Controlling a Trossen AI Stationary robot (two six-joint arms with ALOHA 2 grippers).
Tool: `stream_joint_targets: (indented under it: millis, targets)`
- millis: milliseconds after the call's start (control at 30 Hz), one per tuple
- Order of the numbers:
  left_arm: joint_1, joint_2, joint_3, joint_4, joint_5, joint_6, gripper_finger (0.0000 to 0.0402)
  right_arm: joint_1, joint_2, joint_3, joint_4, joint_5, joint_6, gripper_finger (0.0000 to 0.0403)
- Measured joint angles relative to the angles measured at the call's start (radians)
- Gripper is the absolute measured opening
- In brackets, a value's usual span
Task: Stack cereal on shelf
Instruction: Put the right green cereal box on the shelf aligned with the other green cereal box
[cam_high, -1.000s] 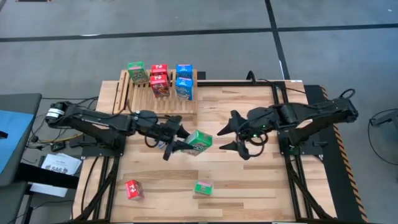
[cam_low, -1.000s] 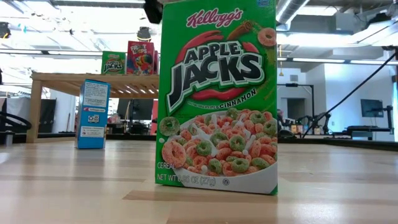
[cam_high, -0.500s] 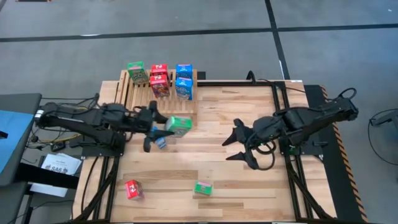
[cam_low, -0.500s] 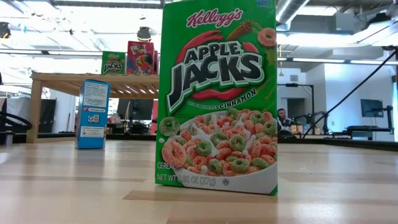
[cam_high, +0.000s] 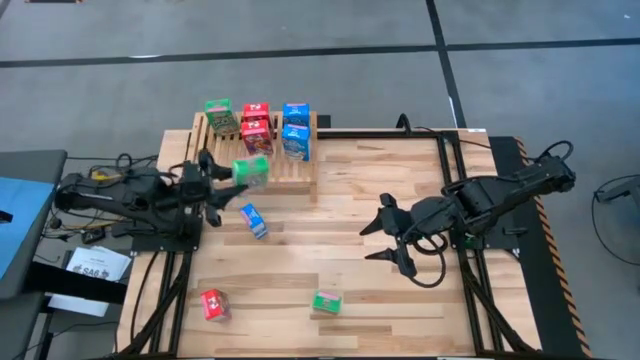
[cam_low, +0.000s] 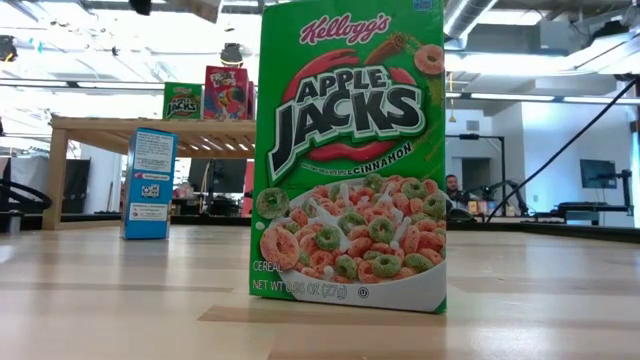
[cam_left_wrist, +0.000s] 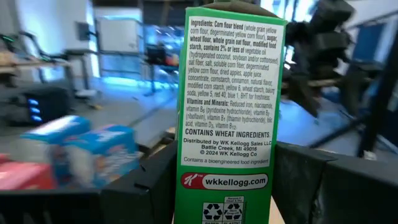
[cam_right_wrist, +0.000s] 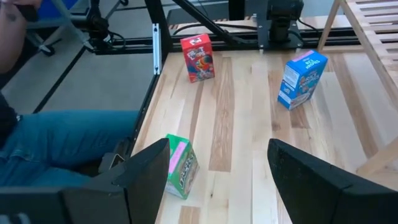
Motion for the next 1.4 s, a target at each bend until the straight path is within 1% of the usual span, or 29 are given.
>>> stream_joint_targets:
  millis: [133,367,600,733,800,933,1067,1167,1233,1400]
  targets:
    - [0.000,-0.103,-0.056,0.005,-0.091,0.043,0.0190,0.000,0.000,0.000,0.001,0.002,0.000,0.0297]
    - [0.000,-0.223,-0.115,0.002,-0.355,0.125,0.0190,0.000,0.000,0.000,0.002,0.002,0.000,0.0297]
    - [0.001,-0.243,-0.171,-0.001,-0.597,0.130,0.0190,-0.001,0.000,0.000,0.001,0.002,0.000,0.0297]
    - [0.001,-0.240,-0.209,-0.005,-0.707,0.100,0.0190,-0.001,0.000,0.000,0.001,0.002,0.000,0.0297]
    - [0.001,-0.240,-0.222,0.007,-0.725,0.086,0.0190,-0.001,0.000,0.000,0.001,0.002,0.000,0.0297]
    - [0.023,-0.240,-0.264,0.042,-0.728,0.057,0.0190,-0.001,0.000,0.000,0.001,0.002,0.000,0.0297]
    - [0.069,-0.240,-0.304,0.045,-0.728,-0.003,0.0190,-0.001,0.000,0.000,0.001,0.002,0.000,0.0297]
    - [0.110,-0.240,-0.337,0.070,-0.728,-0.020,0.0190,-0.001,0.000,0.000,0.001,0.002,0.000,0.0297]
    - [0.136,-0.240,-0.352,0.096,-0.717,-0.025,0.0190,-0.001,0.000,0.000,0.001,0.002,-0.003,0.0297]
    - [0.205,-0.240,-0.356,0.104,-0.641,-0.048,0.0190,-0.001,0.000,0.000,0.001,0.002,-0.032,0.0297]
